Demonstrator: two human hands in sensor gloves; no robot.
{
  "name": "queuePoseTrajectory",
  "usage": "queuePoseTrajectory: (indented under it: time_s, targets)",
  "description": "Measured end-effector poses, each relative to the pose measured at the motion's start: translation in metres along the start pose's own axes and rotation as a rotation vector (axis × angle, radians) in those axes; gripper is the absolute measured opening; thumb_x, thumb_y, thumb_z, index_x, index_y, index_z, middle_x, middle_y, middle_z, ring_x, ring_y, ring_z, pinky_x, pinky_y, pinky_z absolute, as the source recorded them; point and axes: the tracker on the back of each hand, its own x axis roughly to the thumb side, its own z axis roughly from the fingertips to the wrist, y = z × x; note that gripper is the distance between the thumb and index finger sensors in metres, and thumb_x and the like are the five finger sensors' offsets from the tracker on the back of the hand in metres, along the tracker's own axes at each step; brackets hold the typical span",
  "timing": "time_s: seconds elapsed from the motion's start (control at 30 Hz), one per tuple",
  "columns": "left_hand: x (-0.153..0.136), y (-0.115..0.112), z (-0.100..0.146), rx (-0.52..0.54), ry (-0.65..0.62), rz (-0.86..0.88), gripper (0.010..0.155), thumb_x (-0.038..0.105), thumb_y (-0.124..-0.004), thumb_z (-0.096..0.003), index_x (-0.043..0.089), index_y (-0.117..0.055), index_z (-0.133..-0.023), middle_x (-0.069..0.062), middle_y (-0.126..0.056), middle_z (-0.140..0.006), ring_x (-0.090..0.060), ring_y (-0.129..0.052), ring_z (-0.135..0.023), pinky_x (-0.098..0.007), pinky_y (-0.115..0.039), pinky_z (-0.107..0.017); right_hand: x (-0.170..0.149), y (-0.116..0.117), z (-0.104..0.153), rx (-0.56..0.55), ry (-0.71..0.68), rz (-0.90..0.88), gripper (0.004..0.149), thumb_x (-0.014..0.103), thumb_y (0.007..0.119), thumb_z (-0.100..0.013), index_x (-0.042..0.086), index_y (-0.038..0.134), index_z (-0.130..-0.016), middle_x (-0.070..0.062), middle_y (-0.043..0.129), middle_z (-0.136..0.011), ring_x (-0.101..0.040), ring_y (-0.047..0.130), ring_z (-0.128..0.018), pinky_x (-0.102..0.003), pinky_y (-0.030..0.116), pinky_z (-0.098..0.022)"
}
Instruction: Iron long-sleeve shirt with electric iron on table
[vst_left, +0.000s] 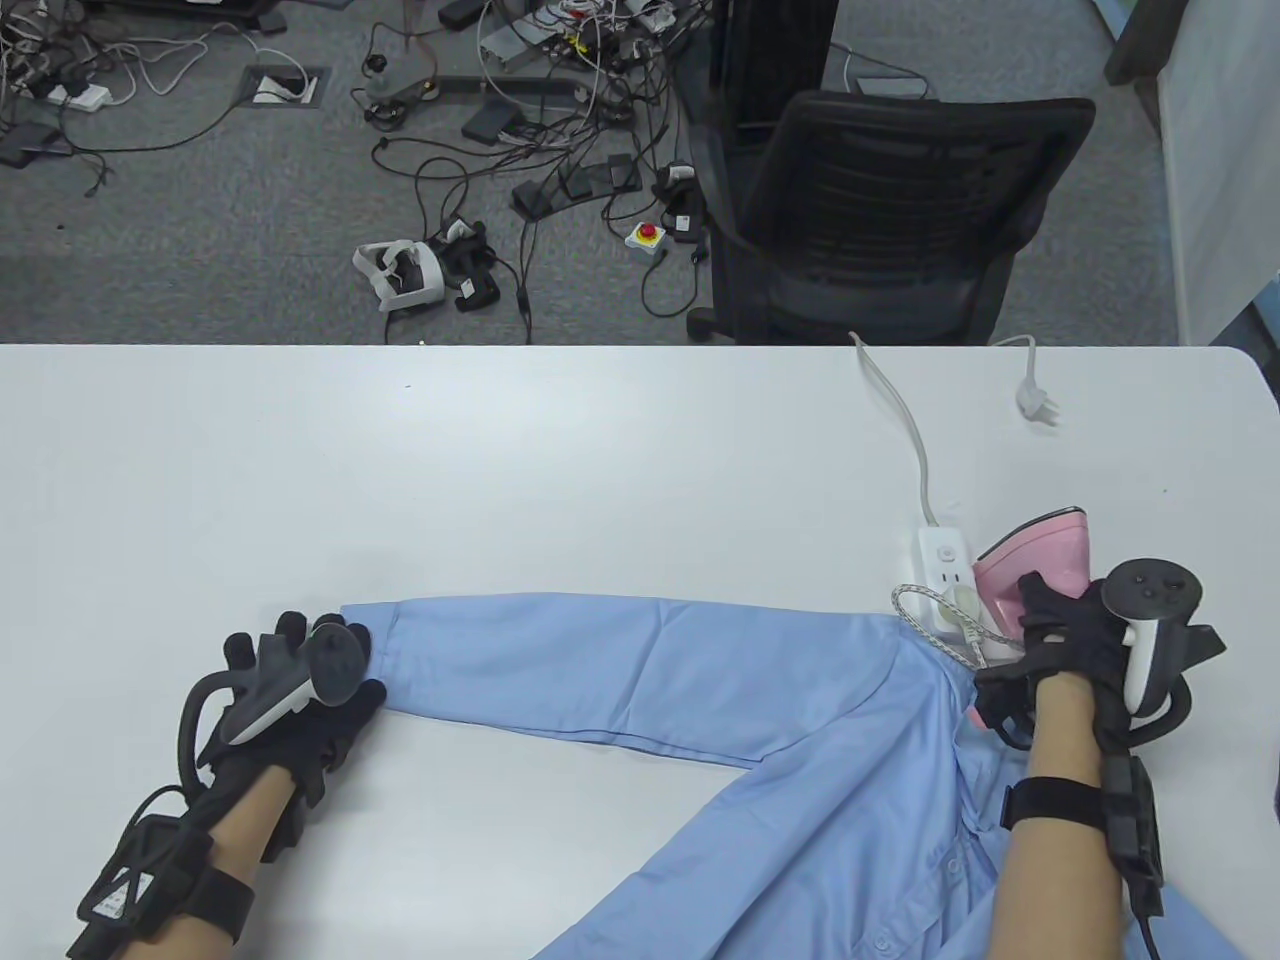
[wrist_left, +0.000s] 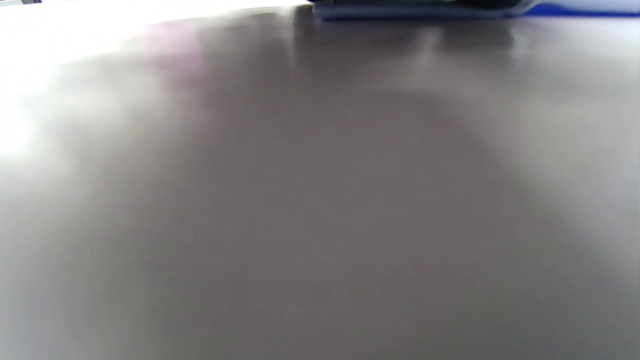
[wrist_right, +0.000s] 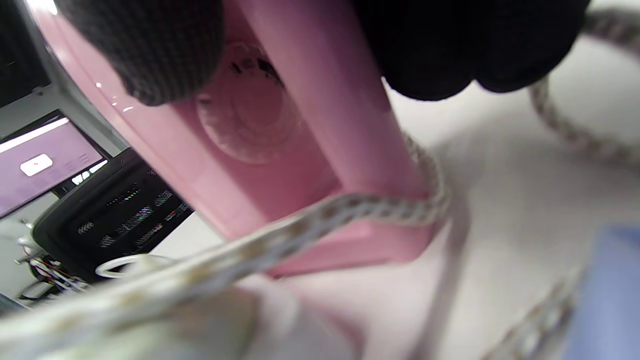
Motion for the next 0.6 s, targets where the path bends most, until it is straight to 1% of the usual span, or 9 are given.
queuePoseTrajectory:
  time_s: [0.07,0.13,0.17,0.27,0.3,0.37,0.4,0.5,0.6]
  targets:
    - [0.000,0.000,0.000,0.003,0.001,-0.003,0.065,0.064,-0.052,-0.0504,0.038,-0.033,-0.106,0.009,-0.026,-0.122,-0.023,-0.013,-0.111,-0.063,-0.005,-0.071,-0.004,0.000,-0.003,0.123,0.039,-0.052,0.060,0.059,0.078,-0.032,0.026,0.060,-0.079,-0.007,0.059,-0.088,-0.033,0.076,-0.073,-0.045,0.074,-0.050]
    - [0.000,0.000,0.000,0.003,0.002,0.000,0.065,0.064,-0.052,-0.0503,0.038,-0.033,-0.106,0.009,-0.026,-0.122,-0.023,-0.013,-0.111,-0.063,-0.005,-0.071,-0.008,0.000,-0.004,0.209,0.054,-0.088,0.060,0.059,0.078,-0.034,0.028,0.059,-0.082,-0.008,0.058,-0.090,-0.034,0.074,-0.075,-0.045,0.072,-0.052]
    - [0.000,0.000,0.000,0.002,0.002,0.001,0.065,0.064,-0.052,-0.0503,0.038,-0.033,-0.106,0.009,-0.026,-0.122,-0.023,-0.013,-0.111,-0.063,-0.005,-0.071,-0.010,-0.001,-0.005,0.221,0.052,-0.116,0.059,0.057,0.080,-0.034,0.029,0.062,-0.082,-0.009,0.059,-0.091,-0.035,0.075,-0.075,-0.046,0.072,-0.052]
    - [0.000,0.000,0.000,0.002,0.002,0.001,0.065,0.064,-0.052,-0.0503,0.038,-0.033,-0.106,0.009,-0.026,-0.122,-0.023,-0.013,-0.111,-0.063,-0.005,-0.071,-0.013,-0.006,-0.003,0.188,0.038,-0.173,0.058,0.054,0.087,-0.031,0.028,0.070,-0.081,-0.009,0.067,-0.089,-0.038,0.081,-0.071,-0.047,0.076,-0.050]
    - [0.000,0.000,0.000,0.002,0.002,0.001,0.065,0.064,-0.052,-0.0503,0.038,-0.033,-0.106,0.009,-0.026,-0.122,-0.023,-0.013,-0.111,-0.063,-0.005,-0.071,-0.016,-0.007,-0.002,0.205,0.012,-0.233,0.060,0.053,0.089,-0.031,0.024,0.073,-0.080,-0.010,0.070,-0.087,-0.042,0.081,-0.068,-0.048,0.077,-0.049]
    - [0.000,0.000,0.000,0.003,0.002,0.002,0.065,0.064,-0.052,-0.0502,0.038,-0.033,-0.106,0.009,-0.026,-0.122,-0.023,-0.013,-0.111,-0.063,-0.005,-0.071,-0.019,-0.014,0.001,0.215,0.017,-0.268,0.061,0.052,0.090,-0.031,0.022,0.073,-0.081,-0.011,0.071,-0.087,-0.044,0.082,-0.066,-0.048,0.078,-0.048]
    - [0.000,0.000,0.000,0.002,0.001,0.002,0.065,0.064,-0.052,-0.0503,0.038,-0.033,-0.106,0.009,-0.026,-0.122,-0.023,-0.013,-0.111,-0.063,-0.005,-0.071,-0.020,-0.018,0.004,0.200,0.016,-0.290,0.061,0.052,0.090,-0.031,0.021,0.073,-0.081,-0.011,0.072,-0.087,-0.044,0.082,-0.065,-0.048,0.078,-0.048]
    - [0.000,-0.001,0.000,-0.001,0.000,0.011,0.065,0.064,-0.052,-0.0504,0.038,-0.033,-0.106,0.009,-0.025,-0.122,-0.023,-0.013,-0.111,-0.063,-0.005,-0.071,-0.015,-0.044,0.017,0.127,-0.038,-0.335,0.060,0.053,0.089,-0.031,0.021,0.074,-0.080,-0.010,0.074,-0.086,-0.044,0.084,-0.063,-0.048,0.079,-0.047]
    - [0.000,-0.001,0.000,0.000,-0.001,0.012,0.065,0.064,-0.052,-0.0504,0.038,-0.033,-0.106,0.008,-0.025,-0.122,-0.023,-0.013,-0.111,-0.063,-0.006,-0.071,0.000,-0.070,0.035,0.074,-0.110,-0.364,0.058,0.055,0.087,-0.031,0.022,0.075,-0.077,-0.007,0.075,-0.084,-0.044,0.082,-0.065,-0.049,0.076,-0.048]
